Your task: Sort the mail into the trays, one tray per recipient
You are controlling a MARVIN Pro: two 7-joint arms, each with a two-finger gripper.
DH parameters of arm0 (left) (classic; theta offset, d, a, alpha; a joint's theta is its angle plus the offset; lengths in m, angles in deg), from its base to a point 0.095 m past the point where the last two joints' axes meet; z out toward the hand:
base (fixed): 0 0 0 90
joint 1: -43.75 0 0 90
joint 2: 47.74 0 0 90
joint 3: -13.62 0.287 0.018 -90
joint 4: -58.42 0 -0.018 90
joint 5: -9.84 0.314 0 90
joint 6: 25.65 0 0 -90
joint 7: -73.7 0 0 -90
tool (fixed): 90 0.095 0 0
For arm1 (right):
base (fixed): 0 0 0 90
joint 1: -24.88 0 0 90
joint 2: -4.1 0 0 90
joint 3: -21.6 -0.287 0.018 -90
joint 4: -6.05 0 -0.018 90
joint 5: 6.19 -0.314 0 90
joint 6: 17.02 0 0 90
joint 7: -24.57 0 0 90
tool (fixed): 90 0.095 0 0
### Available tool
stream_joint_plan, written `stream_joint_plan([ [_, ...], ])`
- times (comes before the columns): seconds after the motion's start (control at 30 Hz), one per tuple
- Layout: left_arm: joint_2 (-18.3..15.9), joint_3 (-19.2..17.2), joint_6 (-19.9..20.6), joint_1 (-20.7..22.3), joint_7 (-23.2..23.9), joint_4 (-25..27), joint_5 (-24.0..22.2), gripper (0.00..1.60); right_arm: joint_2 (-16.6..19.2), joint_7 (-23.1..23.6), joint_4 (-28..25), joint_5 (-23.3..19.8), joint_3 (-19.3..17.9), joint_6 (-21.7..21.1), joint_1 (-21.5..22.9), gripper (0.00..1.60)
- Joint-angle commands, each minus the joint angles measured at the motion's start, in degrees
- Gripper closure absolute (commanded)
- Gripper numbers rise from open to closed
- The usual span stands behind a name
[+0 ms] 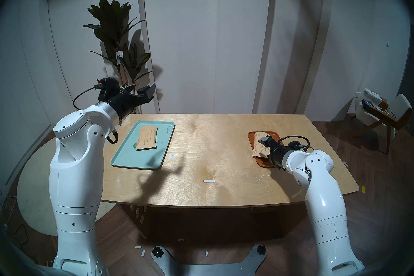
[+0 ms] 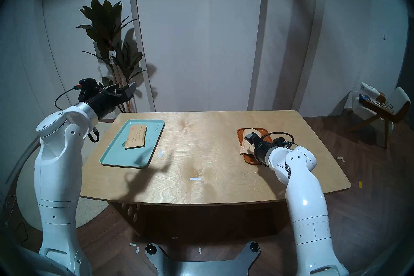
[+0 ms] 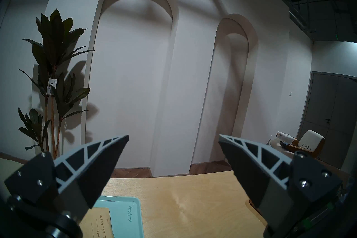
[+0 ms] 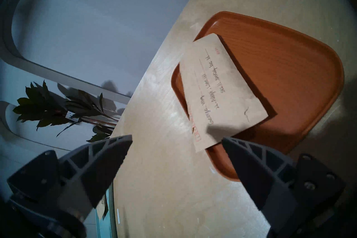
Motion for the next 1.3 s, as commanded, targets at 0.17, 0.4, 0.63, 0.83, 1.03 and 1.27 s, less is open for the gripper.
stream_joint_plan([
  [0.17, -0.17, 0.06, -0.4, 0.75, -0.03, 0.94, -0.08, 0.0, 6.76, 0.07, -10.21, 8.41, -0.85, 0.6, -1.44, 0.0],
  [0.4, -0.26, 0.1, -0.44, 0.73, -0.12, 0.96, -0.18, 0.0, 11.87, -1.14, -15.41, 16.03, -2.12, 0.51, -3.57, 0.0],
  [0.63, -0.33, 0.16, -0.5, 0.71, -0.23, 1.0, -0.25, 0.0, 16.26, -1.43, -18.17, 24.08, -2.43, -1.03, -5.65, 0.0],
  [0.83, -0.39, 0.2, -0.55, 0.7, -0.33, 1.02, -0.31, 0.0, 20.11, 1.19, -19.15, 31.14, -3.42, -2.98, -7.84, 0.0],
  [1.03, -0.47, 0.24, -0.55, 0.69, -0.4, 1.01, -0.42, 0.0, 23.78, 3.37, -17.8, 35.95, -6.97, -2.74, -8.49, 0.0],
  [1.27, -0.54, 0.29, -0.61, 0.67, -0.51, 1.02, -0.5, 0.0, 26.51, 5.72, -16.3, 38.23, -12.26, -0.44, -10.71, 0.0],
])
